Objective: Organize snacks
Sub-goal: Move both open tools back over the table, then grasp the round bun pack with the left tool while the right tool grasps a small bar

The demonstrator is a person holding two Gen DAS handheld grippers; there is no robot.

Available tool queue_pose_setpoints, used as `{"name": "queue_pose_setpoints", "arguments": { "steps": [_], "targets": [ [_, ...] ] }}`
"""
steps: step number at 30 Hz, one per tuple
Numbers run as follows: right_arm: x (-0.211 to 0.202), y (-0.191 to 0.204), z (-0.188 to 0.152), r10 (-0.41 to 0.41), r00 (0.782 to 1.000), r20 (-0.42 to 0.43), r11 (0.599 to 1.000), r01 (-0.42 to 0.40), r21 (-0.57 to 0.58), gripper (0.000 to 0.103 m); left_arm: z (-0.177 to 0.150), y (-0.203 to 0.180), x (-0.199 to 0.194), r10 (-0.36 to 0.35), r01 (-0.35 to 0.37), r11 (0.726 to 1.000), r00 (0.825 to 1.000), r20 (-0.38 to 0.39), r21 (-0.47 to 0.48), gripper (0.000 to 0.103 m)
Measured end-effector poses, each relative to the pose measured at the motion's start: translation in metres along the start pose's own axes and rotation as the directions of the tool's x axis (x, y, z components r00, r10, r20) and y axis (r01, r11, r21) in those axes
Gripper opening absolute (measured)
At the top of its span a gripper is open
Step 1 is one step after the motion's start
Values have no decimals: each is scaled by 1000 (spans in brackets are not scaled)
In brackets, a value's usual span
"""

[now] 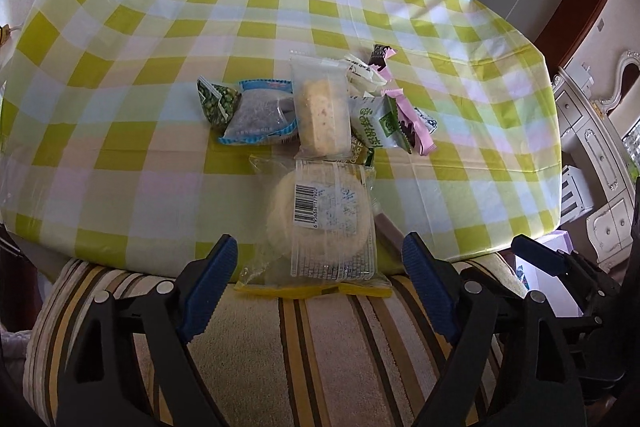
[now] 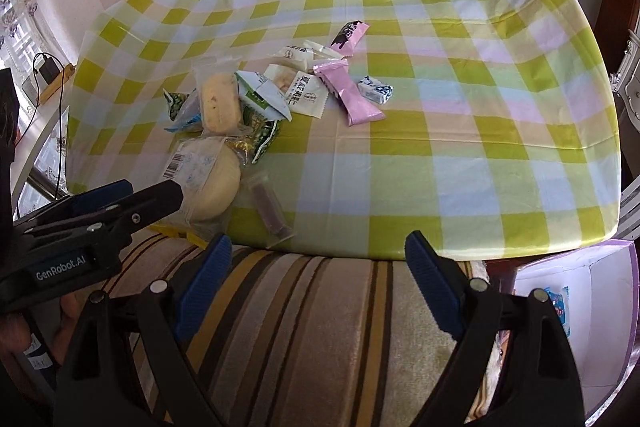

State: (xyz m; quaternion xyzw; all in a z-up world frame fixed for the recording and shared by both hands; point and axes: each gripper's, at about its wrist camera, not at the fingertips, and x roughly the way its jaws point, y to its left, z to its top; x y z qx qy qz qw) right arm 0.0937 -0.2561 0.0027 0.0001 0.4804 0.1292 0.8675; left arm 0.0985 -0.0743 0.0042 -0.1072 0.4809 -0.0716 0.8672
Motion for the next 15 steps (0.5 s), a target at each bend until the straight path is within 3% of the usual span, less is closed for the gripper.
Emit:
{"name": "queue_pose_setpoints", "arguments": {
  "steps": [8,11,13,15],
  "targets": [
    [24,11,4,-5,998,-66,999,2,-35,83,9,5,23,6,-6,1000,998,-65,0,81],
    [32,13,6,-16,996,-86,999,13,-40,77,12,5,32,3,-2,1000,996,-88,4,82],
    [40,14,6,-24,994,-109,999,19,-47,66,13,5,38,2,-1,1000,994,-106,8,82],
    [47,15,6,-25,991,-129,999,19,-48,66,15,6,43,3,-2,1000,993,-120,8,82]
  ]
}}
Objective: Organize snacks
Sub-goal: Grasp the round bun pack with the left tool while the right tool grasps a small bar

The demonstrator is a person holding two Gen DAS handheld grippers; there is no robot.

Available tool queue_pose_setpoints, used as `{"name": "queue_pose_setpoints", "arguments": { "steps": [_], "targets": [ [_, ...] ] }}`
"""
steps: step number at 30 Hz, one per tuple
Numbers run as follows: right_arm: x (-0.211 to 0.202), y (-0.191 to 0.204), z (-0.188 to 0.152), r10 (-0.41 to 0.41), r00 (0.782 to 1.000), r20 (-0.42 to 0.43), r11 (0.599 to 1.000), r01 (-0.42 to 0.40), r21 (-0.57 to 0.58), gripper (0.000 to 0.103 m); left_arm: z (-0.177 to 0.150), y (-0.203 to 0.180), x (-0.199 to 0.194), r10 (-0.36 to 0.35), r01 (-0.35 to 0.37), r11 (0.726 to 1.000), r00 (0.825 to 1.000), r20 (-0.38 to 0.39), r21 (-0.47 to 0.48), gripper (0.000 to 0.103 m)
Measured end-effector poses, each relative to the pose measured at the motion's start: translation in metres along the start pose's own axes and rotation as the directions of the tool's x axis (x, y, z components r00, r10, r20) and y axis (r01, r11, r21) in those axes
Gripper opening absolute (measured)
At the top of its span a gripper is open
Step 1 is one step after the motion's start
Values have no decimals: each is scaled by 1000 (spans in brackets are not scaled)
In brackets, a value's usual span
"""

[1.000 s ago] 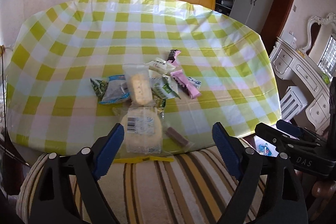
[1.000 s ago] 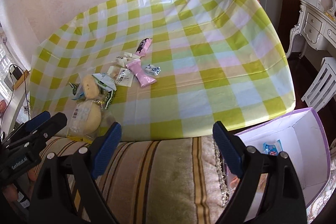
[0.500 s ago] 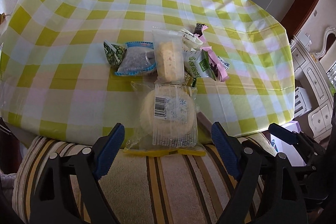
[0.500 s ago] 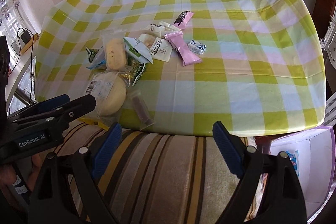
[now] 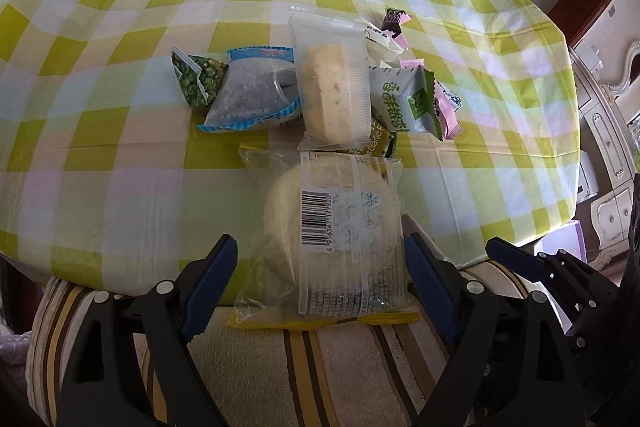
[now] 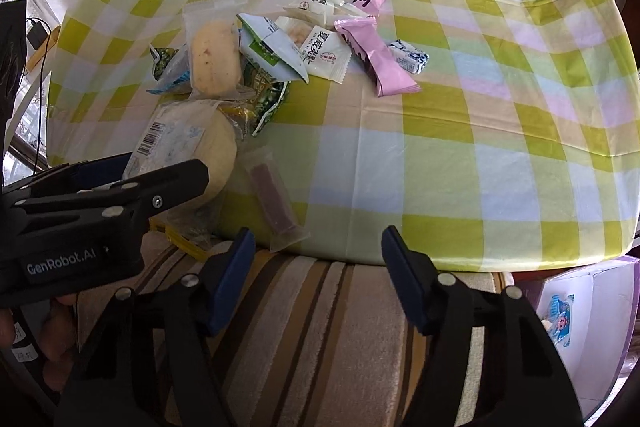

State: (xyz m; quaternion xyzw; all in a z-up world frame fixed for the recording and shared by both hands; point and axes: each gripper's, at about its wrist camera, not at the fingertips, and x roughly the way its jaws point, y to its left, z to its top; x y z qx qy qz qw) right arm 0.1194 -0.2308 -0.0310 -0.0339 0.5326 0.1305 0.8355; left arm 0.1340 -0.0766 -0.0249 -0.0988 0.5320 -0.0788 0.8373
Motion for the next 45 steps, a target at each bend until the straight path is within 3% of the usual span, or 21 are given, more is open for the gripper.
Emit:
{"name": "queue_pose_setpoints", "arguments": {
  "steps": [4,7,11,16,23,28,36,45],
  "targets": [
    [6,2,4,-3,1000,-10,1000,3,-4,66,4,0,9,0,0,1000,1000,-20,10,82],
    [12,4,8,-6,1000,-21,1000,6,-13,65,4,0,13,-8,9,1000,1000,-28,14,75],
    [16,7,12,-14,1000,-24,1000,13,-26,63,5,3,10,-19,19,1000,1000,-7,-7,67],
    [19,12,17,-28,1000,-13,998,27,-52,58,5,11,7,-15,16,999,1000,20,-51,63],
    [20,25,18,-45,999,1,992,45,-116,42,5,20,4,-19,24,995,999,48,-100,61],
    [20,33,17,-19,1000,5,987,20,-161,21,4,22,3,-23,30,994,998,58,-108,61],
    [19,29,17,29,1000,4,990,-28,-135,14,2,21,0,-21,29,994,997,79,-106,59],
    [10,19,15,60,998,26,994,-57,-91,13,-2,14,-13,-19,28,996,994,112,-83,59]
  ]
}}
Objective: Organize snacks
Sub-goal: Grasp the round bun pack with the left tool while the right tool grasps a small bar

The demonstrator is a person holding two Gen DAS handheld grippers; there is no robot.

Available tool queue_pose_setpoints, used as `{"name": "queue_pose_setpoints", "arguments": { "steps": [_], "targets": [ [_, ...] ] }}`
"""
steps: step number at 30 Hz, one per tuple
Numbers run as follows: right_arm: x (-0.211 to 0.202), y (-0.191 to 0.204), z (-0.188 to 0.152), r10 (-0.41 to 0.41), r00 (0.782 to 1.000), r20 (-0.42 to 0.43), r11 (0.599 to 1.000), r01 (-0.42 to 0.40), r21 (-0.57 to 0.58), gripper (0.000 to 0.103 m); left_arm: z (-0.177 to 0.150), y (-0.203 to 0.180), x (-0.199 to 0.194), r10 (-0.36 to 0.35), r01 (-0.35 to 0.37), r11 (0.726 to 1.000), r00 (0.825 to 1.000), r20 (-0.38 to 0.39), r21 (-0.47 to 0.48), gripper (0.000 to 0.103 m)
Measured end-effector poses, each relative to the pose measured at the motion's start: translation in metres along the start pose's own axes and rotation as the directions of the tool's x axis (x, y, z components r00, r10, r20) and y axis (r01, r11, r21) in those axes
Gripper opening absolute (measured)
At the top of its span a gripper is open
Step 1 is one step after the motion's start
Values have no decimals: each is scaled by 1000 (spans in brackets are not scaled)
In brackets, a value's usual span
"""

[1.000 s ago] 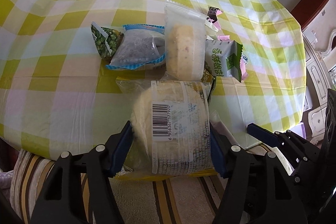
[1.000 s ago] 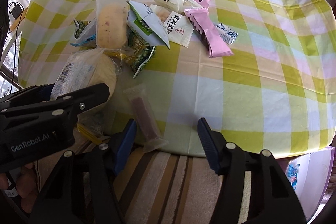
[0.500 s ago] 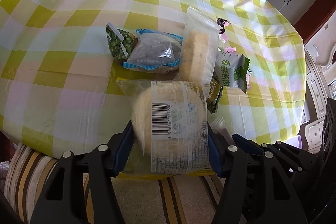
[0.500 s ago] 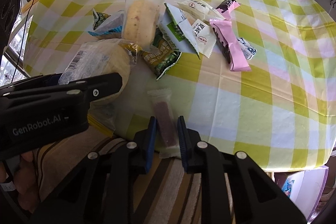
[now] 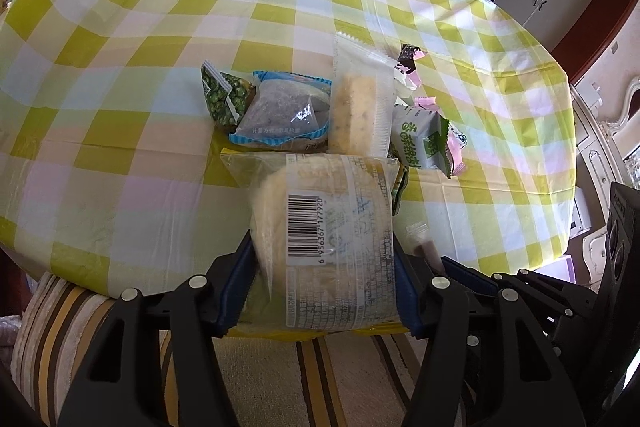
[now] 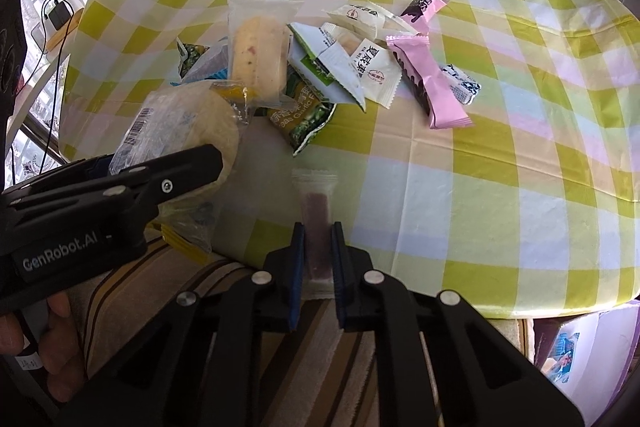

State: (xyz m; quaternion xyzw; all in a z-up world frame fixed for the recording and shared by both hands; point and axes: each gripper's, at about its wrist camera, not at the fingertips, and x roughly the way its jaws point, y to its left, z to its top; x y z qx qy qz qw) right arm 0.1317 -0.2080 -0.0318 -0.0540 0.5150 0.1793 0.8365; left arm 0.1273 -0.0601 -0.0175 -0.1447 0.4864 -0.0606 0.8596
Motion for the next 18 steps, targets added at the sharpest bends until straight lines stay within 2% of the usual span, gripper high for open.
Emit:
{"name": "queue_pose_setpoints", "arguments": {
  "steps": [18],
  "targets": [
    [-47,-36,-10,-6,994,106,992,-7,123,13,-10,-37,-22,-10,9,997,1000,20,81,58]
  ]
}}
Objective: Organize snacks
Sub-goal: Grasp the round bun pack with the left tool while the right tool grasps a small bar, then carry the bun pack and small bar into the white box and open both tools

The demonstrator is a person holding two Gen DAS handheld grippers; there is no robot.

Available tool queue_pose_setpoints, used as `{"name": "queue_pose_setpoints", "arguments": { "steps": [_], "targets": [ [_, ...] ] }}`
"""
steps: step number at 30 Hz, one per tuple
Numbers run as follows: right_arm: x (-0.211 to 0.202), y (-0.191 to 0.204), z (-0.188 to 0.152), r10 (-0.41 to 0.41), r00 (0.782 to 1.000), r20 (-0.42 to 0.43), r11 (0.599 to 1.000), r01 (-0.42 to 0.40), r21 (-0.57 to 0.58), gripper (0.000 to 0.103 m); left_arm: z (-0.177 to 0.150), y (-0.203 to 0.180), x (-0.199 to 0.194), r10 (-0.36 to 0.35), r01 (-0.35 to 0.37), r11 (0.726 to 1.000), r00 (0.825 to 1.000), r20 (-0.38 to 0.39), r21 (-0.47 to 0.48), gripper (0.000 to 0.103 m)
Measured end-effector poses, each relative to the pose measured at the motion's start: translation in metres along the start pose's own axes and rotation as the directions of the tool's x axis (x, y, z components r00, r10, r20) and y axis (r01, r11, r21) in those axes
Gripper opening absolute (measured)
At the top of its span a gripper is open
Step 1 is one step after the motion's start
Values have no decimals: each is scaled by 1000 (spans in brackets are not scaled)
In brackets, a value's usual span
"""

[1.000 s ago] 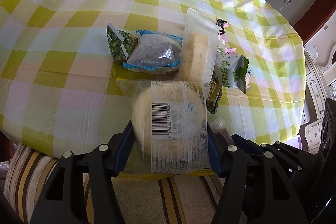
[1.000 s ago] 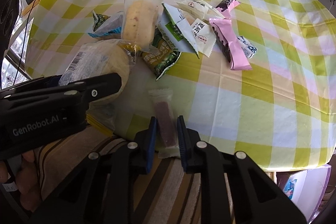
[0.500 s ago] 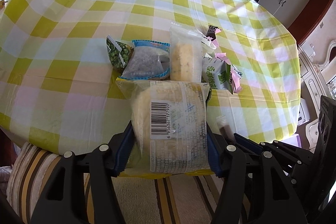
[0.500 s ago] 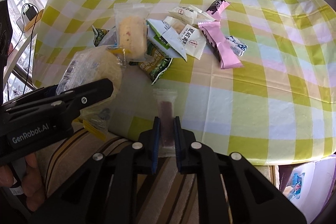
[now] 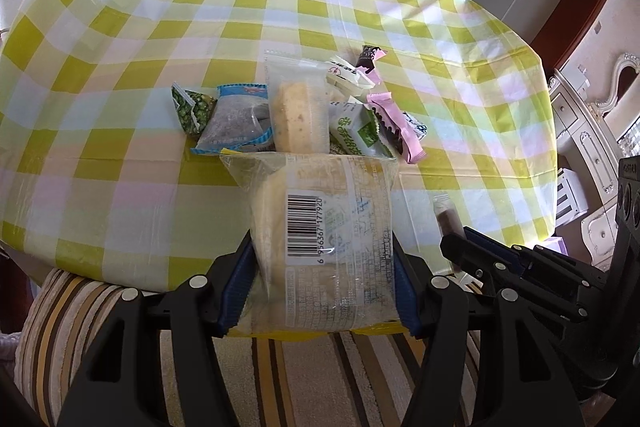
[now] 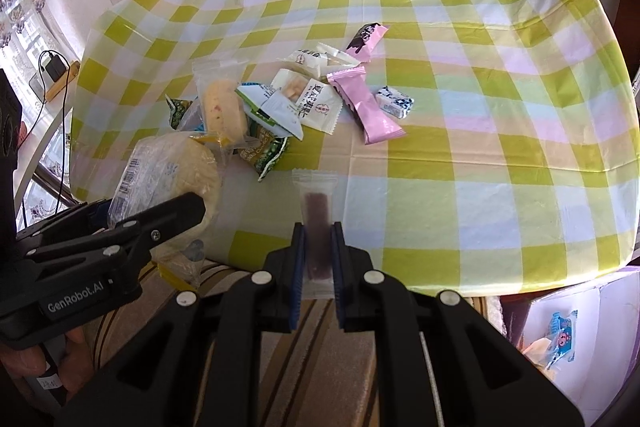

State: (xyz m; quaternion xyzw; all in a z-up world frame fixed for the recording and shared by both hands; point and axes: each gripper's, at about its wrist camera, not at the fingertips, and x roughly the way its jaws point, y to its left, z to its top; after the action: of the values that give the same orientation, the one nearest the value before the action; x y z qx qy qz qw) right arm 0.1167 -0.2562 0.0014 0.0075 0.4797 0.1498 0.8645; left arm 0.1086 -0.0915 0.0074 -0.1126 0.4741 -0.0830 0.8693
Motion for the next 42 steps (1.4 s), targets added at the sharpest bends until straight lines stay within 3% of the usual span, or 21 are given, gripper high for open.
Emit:
{"name": "queue_pose_setpoints", "arguments": {
  "steps": [13,23,33,42],
  "targets": [
    [-37,-60,-14,-59,996,63,991,51,126,13,-6,-62,5,-50,53,989,998,-27,135,58],
    [-60,-131,-38,-173,982,75,957,150,249,13,-13,-121,18,-111,128,960,991,-79,249,58],
    [-79,-198,-75,-285,958,38,896,252,365,13,-26,-181,33,-173,219,909,972,-156,354,58],
    [-91,-242,-114,-359,933,-27,834,334,440,13,-53,-231,44,-231,338,836,932,-280,433,58]
  ]
}}
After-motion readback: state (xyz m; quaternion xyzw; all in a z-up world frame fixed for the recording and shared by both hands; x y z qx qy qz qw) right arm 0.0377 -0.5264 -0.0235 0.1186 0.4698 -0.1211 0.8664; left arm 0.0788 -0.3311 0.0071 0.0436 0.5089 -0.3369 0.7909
